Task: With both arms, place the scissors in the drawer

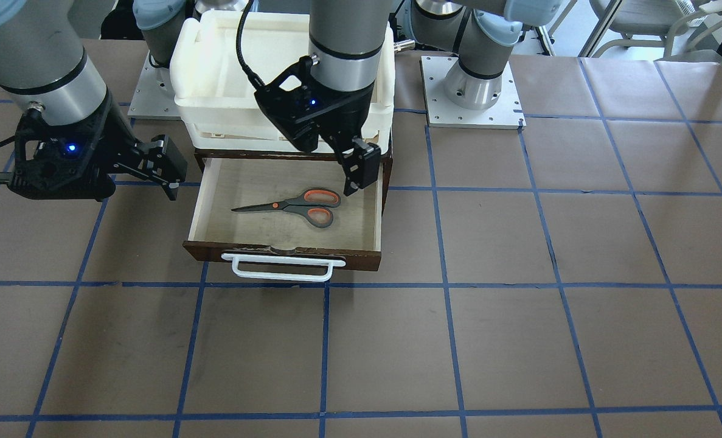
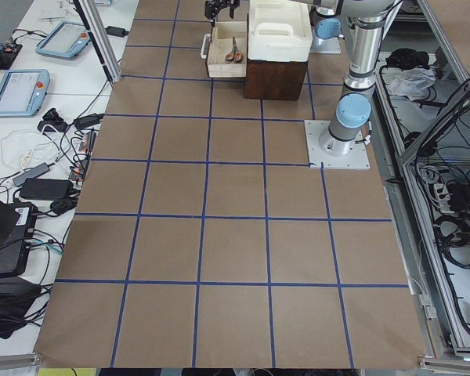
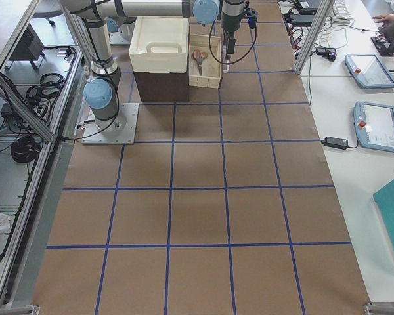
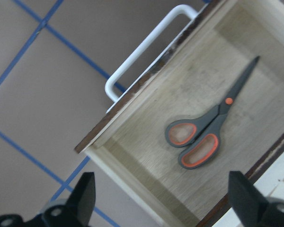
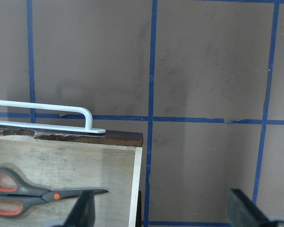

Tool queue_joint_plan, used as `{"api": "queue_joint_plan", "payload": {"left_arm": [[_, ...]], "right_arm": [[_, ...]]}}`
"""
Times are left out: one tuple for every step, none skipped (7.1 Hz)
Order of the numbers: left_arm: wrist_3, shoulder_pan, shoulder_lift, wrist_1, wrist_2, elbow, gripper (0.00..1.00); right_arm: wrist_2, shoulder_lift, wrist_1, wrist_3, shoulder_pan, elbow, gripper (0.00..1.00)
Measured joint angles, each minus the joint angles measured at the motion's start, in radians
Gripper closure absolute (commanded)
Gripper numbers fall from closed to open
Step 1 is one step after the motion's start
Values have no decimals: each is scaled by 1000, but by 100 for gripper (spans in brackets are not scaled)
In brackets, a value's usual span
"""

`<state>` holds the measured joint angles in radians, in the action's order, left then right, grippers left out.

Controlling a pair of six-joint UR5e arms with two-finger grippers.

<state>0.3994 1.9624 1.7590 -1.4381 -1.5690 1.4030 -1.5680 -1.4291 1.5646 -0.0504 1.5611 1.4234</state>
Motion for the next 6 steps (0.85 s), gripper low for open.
{"api": "queue_joint_plan", "payload": {"left_arm": [[-163,-12,-42,0,-77,6,0],[-308,-42,-77,-3,-111,12,0],[-387,-85,-105,-6,-113,19,0],[-419,-125,-127,-7,-99,29,0],[-431,-165,-156,-5,-84,56,0],[-447,-211,-196,4,-77,107,0]], "right_arm": [[-1,1,1,0,-3,1,0],[-2,3,3,0,-6,1,0],[-2,5,4,0,-8,2,0],[-1,3,4,1,-7,2,0],[0,0,5,17,-5,2,0],[0,-5,4,54,-3,2,0]]}}
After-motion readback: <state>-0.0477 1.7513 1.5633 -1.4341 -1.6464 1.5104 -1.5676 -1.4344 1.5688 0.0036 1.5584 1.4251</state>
